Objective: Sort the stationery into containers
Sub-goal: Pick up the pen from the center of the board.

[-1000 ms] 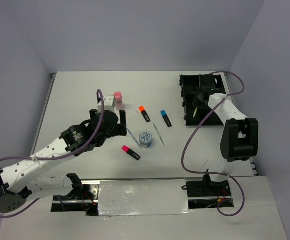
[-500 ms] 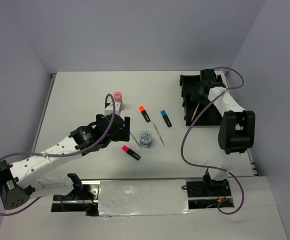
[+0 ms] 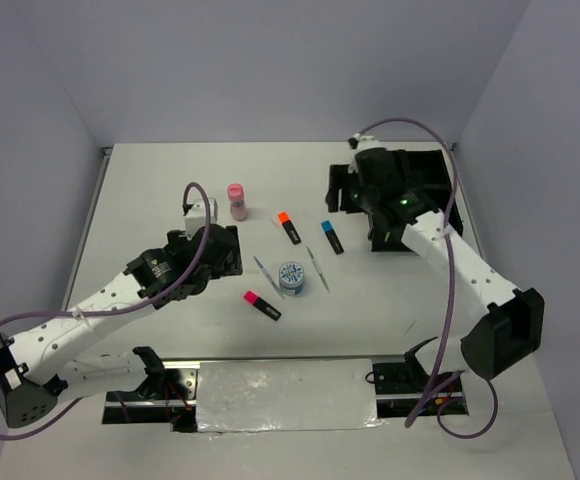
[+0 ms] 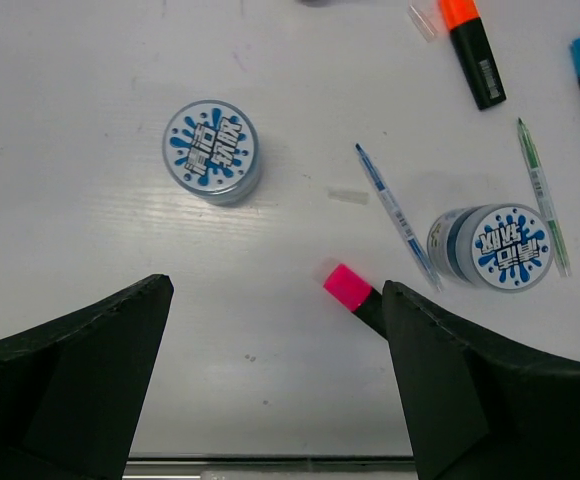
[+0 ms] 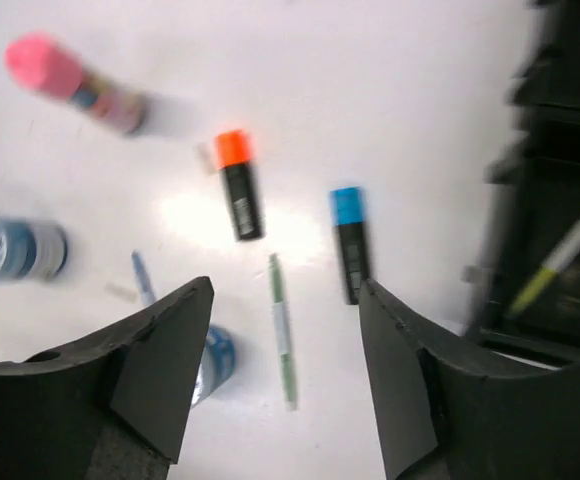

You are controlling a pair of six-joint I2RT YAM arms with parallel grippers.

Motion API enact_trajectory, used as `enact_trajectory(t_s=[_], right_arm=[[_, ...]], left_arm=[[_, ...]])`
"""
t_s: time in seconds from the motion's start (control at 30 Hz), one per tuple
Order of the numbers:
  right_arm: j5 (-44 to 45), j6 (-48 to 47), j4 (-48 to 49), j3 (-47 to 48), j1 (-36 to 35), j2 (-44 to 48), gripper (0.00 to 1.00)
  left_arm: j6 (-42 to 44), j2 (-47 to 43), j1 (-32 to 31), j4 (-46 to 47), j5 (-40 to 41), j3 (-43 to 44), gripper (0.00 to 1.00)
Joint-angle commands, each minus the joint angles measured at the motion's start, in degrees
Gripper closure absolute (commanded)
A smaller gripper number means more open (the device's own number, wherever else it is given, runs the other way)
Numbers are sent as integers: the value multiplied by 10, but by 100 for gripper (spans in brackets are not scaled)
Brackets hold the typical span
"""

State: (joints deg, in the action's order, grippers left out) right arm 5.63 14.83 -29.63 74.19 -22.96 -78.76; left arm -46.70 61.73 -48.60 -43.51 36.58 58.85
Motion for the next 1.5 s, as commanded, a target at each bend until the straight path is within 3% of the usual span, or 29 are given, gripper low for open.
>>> enact_trajectory(t_s=[0.0,0.13,0.3,0.67,0.83,0.9,0.93,0.97,1.17,1.33,1.47], right_arm=[[-2,-18,-5,-68,-55,-47,33],[0,-19,6,-90,-107,-103,45],[-24,-31,26,-97,-117,-181,52],[-15,-35,36,-99,-132,-268,56],[-9,-34,32,-96,-135,-284,82],[-4,-31,31,-99,-136,-273,87],[-4,-30,34,-100,-136,-265,98],[-1,-24,37,-105,-135,-244,100],[26,12,29,-102,-126,-116,100],[56,19,-7,-99,-121,-40,100],[47,15,-14,-127,-107,22,100]], left_arm=[[-18,-24,10,-33,30,29,1],[5,-33,15,-48,20,40,1],[19,-38,17,-54,3,40,1],[35,-14,18,-26,-29,28,1],[29,2,18,-13,-41,21,1],[18,8,17,-8,-47,17,1],[15,15,17,-3,-52,10,1],[12,19,18,5,-59,6,1],[-7,99,17,57,-94,7,2],[-73,181,17,57,-64,41,8],[-10,230,25,128,-84,71,9]])
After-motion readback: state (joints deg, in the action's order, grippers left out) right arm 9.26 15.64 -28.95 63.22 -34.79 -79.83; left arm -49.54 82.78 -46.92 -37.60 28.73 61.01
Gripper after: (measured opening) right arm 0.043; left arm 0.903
